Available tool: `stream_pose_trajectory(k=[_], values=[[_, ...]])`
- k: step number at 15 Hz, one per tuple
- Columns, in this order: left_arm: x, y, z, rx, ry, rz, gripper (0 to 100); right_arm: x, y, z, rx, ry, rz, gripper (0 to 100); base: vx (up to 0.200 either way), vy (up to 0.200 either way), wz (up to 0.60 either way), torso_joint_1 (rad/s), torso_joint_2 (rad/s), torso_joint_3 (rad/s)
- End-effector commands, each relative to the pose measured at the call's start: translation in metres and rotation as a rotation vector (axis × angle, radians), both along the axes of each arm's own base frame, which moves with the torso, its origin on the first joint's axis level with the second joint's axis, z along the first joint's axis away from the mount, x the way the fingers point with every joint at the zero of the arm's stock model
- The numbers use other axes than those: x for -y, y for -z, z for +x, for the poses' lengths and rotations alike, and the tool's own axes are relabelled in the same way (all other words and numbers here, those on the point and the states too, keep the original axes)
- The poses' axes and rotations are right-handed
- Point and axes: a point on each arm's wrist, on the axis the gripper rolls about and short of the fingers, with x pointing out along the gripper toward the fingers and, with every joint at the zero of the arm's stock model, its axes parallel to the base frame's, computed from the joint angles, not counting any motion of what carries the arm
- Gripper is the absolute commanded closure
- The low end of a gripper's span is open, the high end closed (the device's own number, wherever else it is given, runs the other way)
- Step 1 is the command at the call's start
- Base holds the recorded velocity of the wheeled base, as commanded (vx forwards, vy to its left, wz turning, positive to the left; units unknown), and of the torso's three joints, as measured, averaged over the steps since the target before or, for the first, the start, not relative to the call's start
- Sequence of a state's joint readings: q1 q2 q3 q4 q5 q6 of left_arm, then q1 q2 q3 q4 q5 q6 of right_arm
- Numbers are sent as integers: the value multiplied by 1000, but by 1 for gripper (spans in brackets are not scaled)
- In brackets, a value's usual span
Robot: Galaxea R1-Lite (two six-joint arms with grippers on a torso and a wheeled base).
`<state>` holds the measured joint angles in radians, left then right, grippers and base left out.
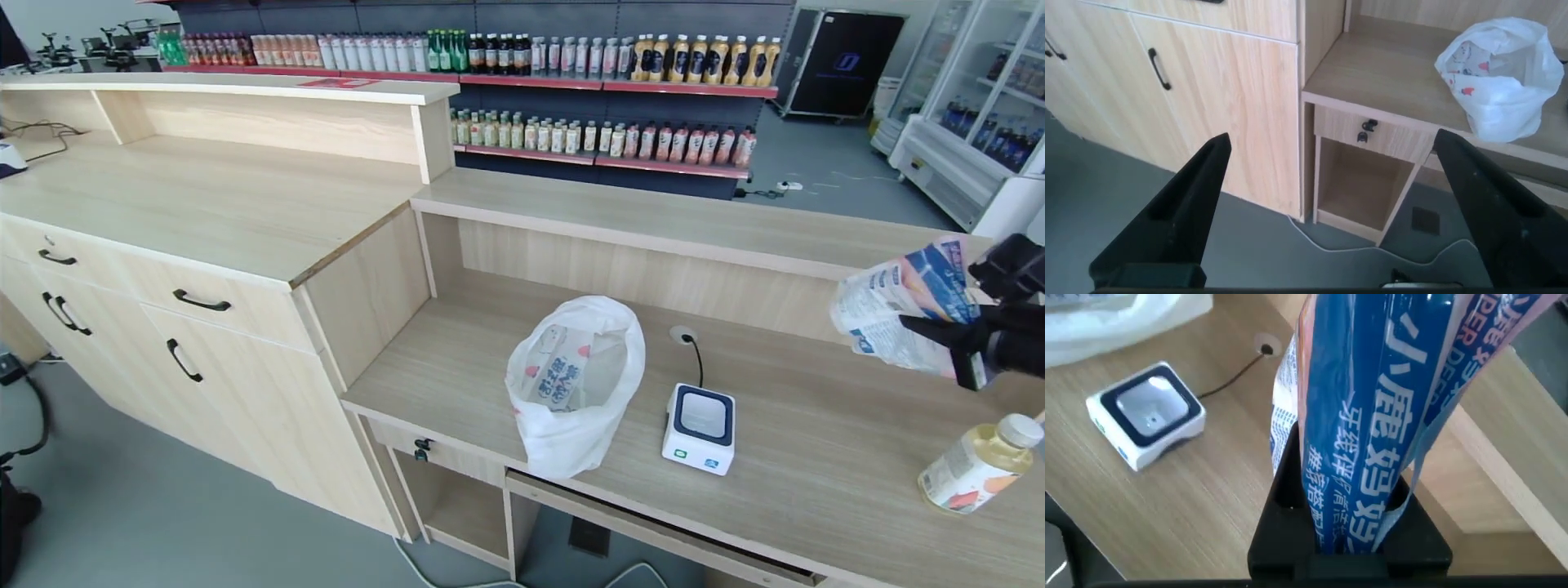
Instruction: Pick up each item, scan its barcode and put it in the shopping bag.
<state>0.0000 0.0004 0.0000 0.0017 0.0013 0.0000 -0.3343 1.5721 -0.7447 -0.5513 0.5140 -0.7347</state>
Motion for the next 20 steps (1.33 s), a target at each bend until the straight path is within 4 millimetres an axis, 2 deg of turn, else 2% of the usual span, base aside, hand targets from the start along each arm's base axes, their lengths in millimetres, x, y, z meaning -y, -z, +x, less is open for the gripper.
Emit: stream_pose_trajectory(k=[1, 2, 3, 6, 8, 10, 11, 13, 17, 20], values=[[0, 0, 0, 1, 0, 0, 0, -50, -6, 21, 56, -3, 90, 100, 0, 0, 600, 7, 7, 2], [0, 0, 0, 1, 0, 0, 0, -89, -4, 48, 80, -56, 232, 100, 0, 0, 0, 0, 0, 0], [0, 0, 0, 1, 0, 0, 0, -103, 5, 61, 67, -84, 237, 100, 0, 0, 0, 0, 0, 0], [0, 0, 0, 1, 0, 0, 0, -123, 48, 86, -24, -116, 289, 100, 0, 0, 0, 0, 0, 0], [0, 0, 0, 1, 0, 0, 0, -127, 69, 103, -82, -111, 313, 100, 0, 0, 0, 0, 0, 0], [0, 0, 0, 1, 0, -2, 0, -129, 83, 112, -109, -106, 312, 100, 0, 0, 0, 0, 0, 0], [0, 0, 0, 1, 0, 0, 0, -130, 95, 124, -128, -103, 310, 100, 0, 0, 0, 0, 0, 0], [0, 0, 0, 1, 0, 0, 0, -132, 107, 139, -139, -103, 311, 100, 0, 0, 0, 0, 0, 0], [0, 0, 0, 1, 0, 0, 0, -147, 129, 152, -175, -128, 305, 100, 0, 0, 0, 0, 0, 0], [0, 0, 0, 1, 0, 0, 0, -154, 146, 153, -232, -135, 303, 100, 0, 0, 0, 0, 0, 0]])
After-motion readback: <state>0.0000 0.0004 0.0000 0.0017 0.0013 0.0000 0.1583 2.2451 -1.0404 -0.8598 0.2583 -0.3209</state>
